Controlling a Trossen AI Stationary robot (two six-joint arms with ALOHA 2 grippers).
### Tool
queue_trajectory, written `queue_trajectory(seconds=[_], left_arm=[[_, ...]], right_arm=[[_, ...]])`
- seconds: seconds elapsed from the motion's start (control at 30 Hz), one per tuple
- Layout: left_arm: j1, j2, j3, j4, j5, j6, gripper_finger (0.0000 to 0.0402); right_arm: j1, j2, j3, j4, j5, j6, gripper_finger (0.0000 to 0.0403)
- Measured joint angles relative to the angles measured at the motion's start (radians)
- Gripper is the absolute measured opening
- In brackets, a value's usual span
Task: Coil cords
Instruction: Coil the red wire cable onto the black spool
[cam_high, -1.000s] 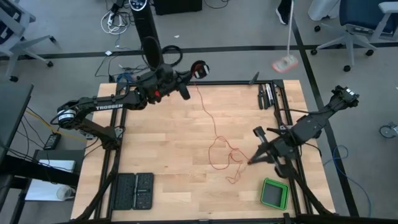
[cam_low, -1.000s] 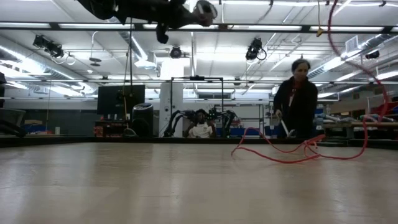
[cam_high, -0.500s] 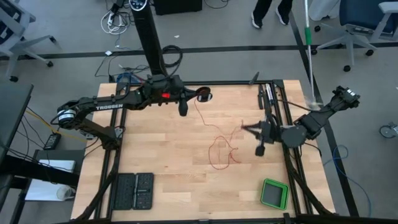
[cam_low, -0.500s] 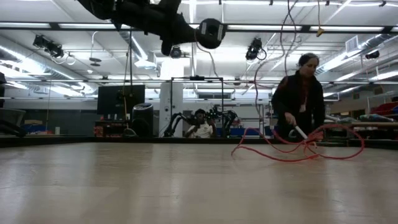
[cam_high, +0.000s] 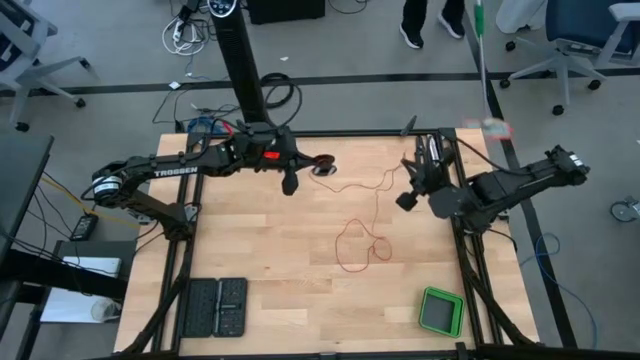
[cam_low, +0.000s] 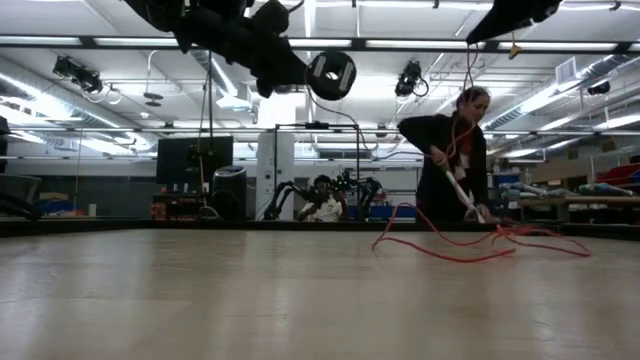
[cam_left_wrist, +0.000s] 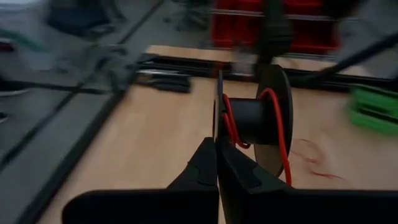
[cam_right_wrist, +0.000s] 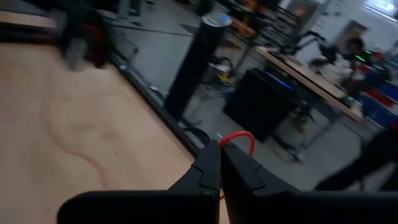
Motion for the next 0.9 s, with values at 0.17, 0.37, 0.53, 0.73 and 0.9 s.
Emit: queue_trajectory(seconds=[0.17,0.37,0.53,0.73,0.9], left_arm=[[-0.001,0.0,0.0,-0.01,0.156,-0.002,0.0],[0.005,-0.001,0.0,-0.094,0.151,0.02,0.0],[0.007,-0.001,0.0,-0.145,0.084,0.035,0.0],[0.007,-0.001,0.0,-0.242,-0.151,0.11,0.0],[0.007,-0.001,0.0,-0.326,-0.387,0.157,0.0]], right_arm=[[-0.077,0.0,0.0,-0.014,0.011,0.0,0.0002],[-0.143,-0.001,0.0,-0.026,0.111,-0.01,0.0002],[-0.165,-0.003,0.0,-0.025,0.226,-0.025,0.0001],[-0.165,-0.007,0.0,0.02,0.379,-0.153,0.0001],[-0.172,-0.024,0.0,0.058,0.38,-0.192,0.0001]])
